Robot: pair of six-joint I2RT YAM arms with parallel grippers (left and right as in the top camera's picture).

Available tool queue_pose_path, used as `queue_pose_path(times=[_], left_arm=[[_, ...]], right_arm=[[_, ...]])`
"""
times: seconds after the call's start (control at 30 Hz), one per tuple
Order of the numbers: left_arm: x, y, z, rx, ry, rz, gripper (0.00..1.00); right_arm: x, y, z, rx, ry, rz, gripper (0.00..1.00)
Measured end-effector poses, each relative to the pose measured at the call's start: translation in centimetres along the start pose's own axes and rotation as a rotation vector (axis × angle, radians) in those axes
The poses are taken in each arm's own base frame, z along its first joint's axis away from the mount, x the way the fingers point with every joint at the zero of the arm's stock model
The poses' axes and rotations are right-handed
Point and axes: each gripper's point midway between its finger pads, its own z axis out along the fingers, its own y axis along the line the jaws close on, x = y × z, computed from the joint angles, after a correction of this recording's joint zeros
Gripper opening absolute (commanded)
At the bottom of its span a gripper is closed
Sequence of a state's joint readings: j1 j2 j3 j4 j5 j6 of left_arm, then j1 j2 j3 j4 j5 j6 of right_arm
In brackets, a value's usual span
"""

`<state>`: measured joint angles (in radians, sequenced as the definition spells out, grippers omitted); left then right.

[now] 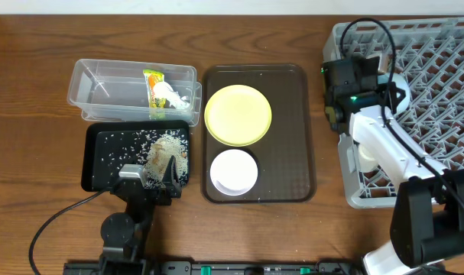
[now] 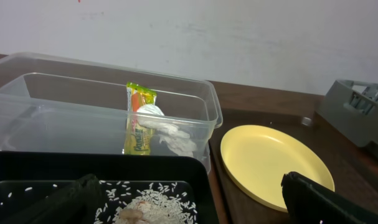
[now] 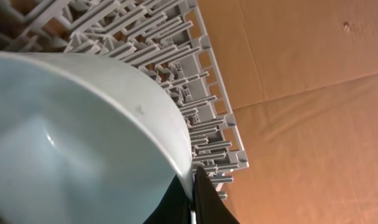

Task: Sort waste into correct bins and load items into the dishwasher rack
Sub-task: 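Carry the blue bowl into the dish rack with the right gripper and release, then reach the right gripper to the white bowl on the brown tray and grasp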

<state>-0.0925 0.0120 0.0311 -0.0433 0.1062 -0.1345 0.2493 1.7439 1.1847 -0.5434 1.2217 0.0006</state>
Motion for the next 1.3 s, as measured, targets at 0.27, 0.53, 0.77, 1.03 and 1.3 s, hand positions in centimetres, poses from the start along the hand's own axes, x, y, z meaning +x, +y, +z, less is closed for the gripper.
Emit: queue_pose_path(times=[0.27, 0.53, 0.77, 1.03, 1.3], left_arm=[[0.0, 0.0, 0.0, 0.000, 0.000, 0.000, 0.95], [0.0, 0.0, 0.0, 0.000, 0.000, 0.000, 0.95], [0.0, 0.0, 0.0, 0.000, 0.000, 0.000, 0.95], [0.0, 0.0, 0.0, 0.000, 0.000, 0.000, 0.95], [0.0, 0.0, 0.0, 0.000, 0.000, 0.000, 0.95]], right_arm=[[-1.6, -1.1, -1.3, 0.086, -0.057, 0.065, 0.01], [-2.1, -1.5, -0.5, 0.087, -0.055, 0.085, 0.01], [-1.3, -0.2, 1.1, 0.042, -0.020, 0.047, 0.02], [0.4, 0.8, -0.2, 0.043, 0.006, -0.091, 0.13], [2.1, 5.3, -3.8, -0.187, 0.005, -0.120, 0.39]])
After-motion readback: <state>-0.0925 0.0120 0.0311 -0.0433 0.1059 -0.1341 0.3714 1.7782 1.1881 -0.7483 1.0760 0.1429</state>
